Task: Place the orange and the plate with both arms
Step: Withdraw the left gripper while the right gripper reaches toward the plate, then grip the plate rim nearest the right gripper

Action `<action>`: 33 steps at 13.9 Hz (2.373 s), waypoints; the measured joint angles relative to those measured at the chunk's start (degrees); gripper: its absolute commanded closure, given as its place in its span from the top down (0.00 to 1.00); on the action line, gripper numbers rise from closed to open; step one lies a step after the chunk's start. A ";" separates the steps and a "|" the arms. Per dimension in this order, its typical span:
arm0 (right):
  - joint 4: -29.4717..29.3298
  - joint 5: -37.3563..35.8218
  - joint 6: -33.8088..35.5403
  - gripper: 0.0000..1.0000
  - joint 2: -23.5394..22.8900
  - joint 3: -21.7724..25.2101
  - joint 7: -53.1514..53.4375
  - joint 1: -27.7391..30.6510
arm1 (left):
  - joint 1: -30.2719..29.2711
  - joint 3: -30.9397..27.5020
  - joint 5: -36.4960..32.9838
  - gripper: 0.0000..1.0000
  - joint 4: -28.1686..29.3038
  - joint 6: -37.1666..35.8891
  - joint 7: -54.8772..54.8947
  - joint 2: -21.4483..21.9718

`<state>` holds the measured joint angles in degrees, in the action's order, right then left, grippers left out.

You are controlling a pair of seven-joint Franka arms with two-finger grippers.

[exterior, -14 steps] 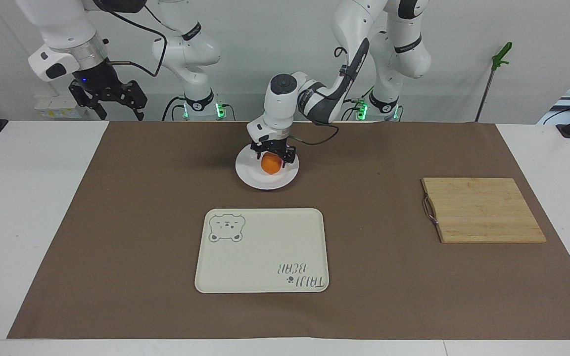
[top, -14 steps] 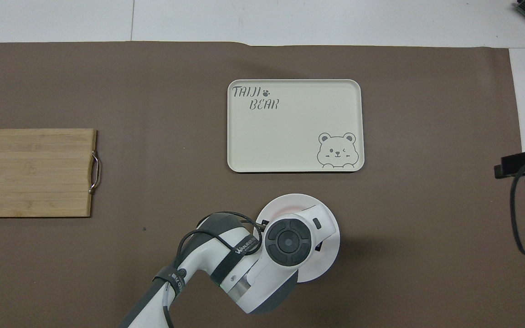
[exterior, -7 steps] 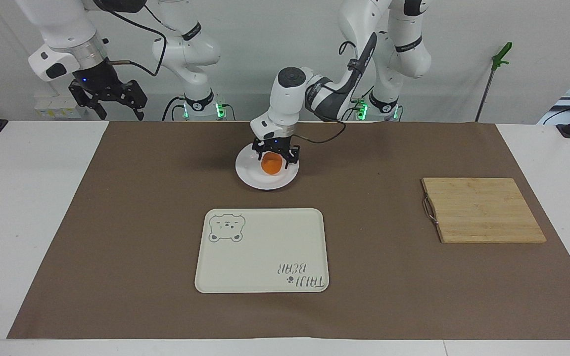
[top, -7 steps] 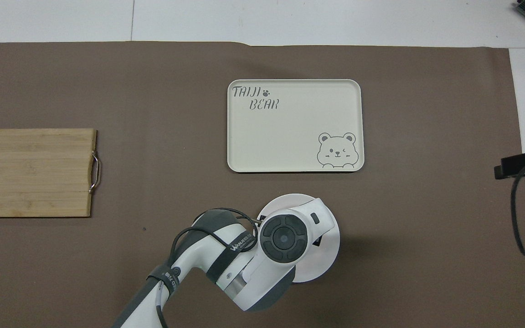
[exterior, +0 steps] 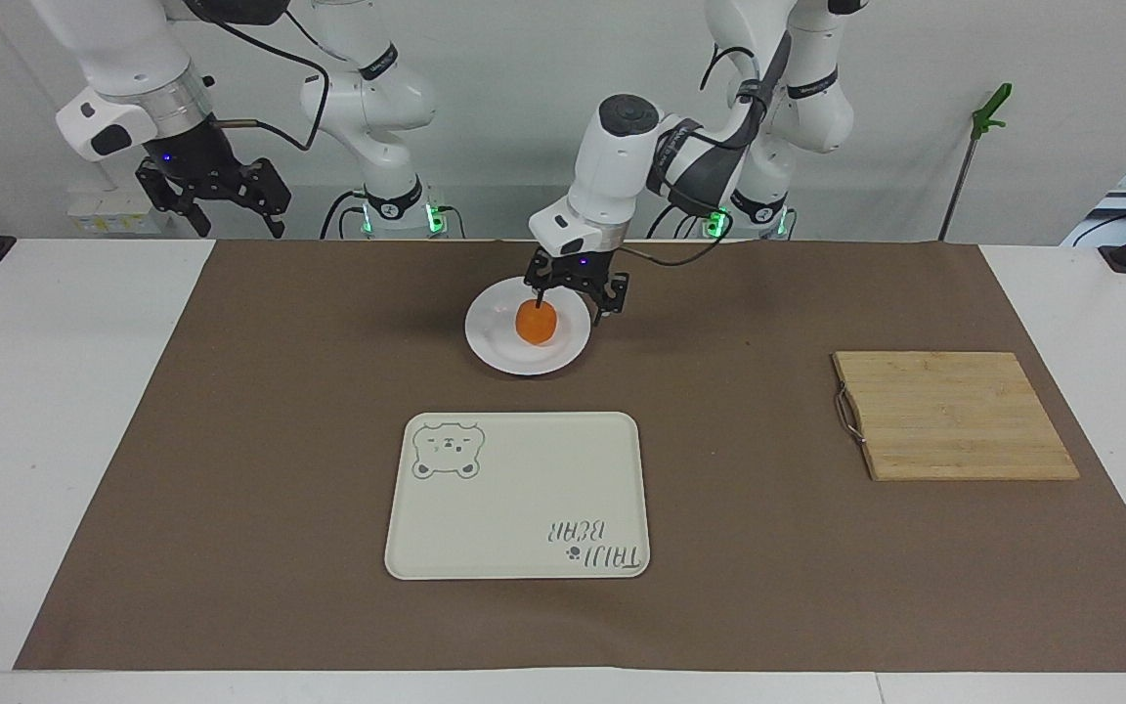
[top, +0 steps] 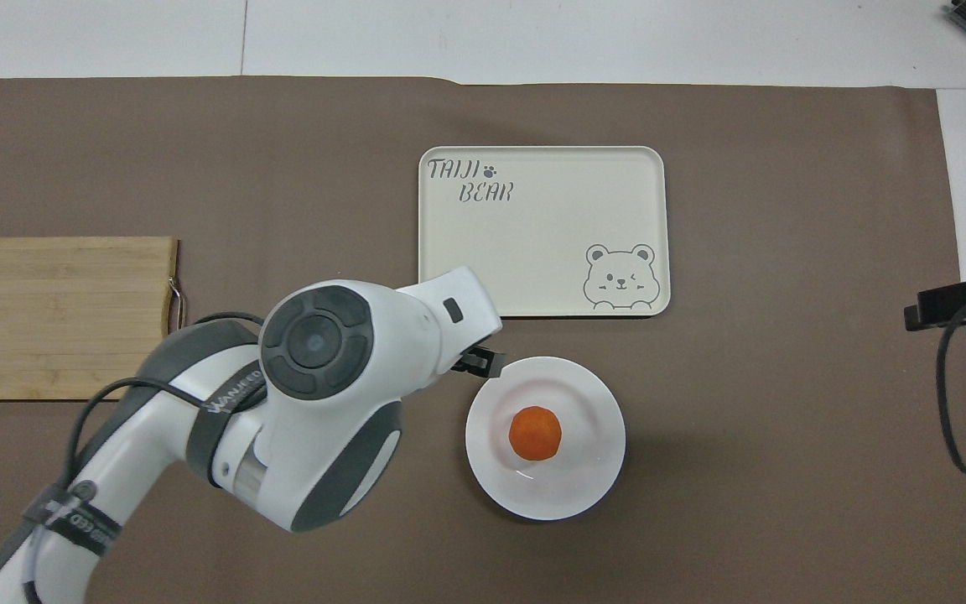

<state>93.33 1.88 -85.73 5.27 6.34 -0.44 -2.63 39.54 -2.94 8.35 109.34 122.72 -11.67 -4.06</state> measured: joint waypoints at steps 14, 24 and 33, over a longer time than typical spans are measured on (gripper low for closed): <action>17.56 21.92 -15.09 1.00 -1.05 -1.02 -10.20 -2.35 | -24.65 -0.32 -5.11 1.00 -18.27 -25.46 20.01 4.38; 35.33 38.15 -31.12 1.00 -6.94 -1.08 -19.66 -5.85 | -30.37 -1.24 -7.21 1.00 -25.14 -38.56 22.75 2.97; 41.02 50.83 -37.21 1.00 -10.09 -1.15 -23.78 -12.76 | -31.41 -0.89 -6.86 1.00 -26.11 -39.07 22.82 1.25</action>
<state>134.35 52.71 -122.94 -4.82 5.19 -24.22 -15.38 8.13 -3.83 1.48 83.23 83.65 11.14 -2.81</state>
